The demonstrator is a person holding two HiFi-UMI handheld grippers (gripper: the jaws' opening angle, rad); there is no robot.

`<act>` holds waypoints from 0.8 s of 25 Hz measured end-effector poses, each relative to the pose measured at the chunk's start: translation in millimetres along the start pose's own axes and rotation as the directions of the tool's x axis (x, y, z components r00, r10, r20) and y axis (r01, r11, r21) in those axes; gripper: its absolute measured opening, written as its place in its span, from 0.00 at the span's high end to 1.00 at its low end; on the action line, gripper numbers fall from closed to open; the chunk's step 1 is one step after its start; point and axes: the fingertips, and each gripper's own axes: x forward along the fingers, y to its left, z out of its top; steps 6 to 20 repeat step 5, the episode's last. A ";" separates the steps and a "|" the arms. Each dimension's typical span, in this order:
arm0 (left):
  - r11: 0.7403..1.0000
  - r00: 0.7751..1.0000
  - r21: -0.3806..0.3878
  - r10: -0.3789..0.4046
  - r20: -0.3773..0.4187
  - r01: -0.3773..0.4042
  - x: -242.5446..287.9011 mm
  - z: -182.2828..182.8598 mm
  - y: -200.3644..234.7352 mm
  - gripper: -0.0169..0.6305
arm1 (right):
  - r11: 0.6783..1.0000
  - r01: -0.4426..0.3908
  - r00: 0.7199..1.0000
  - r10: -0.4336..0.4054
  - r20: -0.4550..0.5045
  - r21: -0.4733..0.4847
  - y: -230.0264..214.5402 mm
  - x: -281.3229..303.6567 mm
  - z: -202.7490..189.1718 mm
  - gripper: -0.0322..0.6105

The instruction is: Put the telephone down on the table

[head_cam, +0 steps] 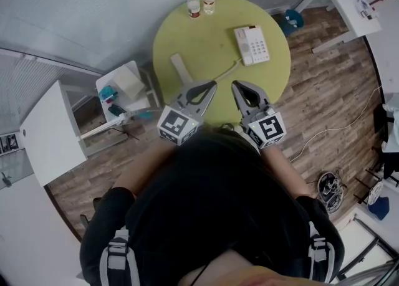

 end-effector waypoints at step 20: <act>1.000 1.000 -0.014 0.014 0.001 -0.014 -1.9 -0.9 4.6 0.95 | 1.000 0.009 1.000 -0.009 0.002 0.013 0.0 2.4 -1.7 0.92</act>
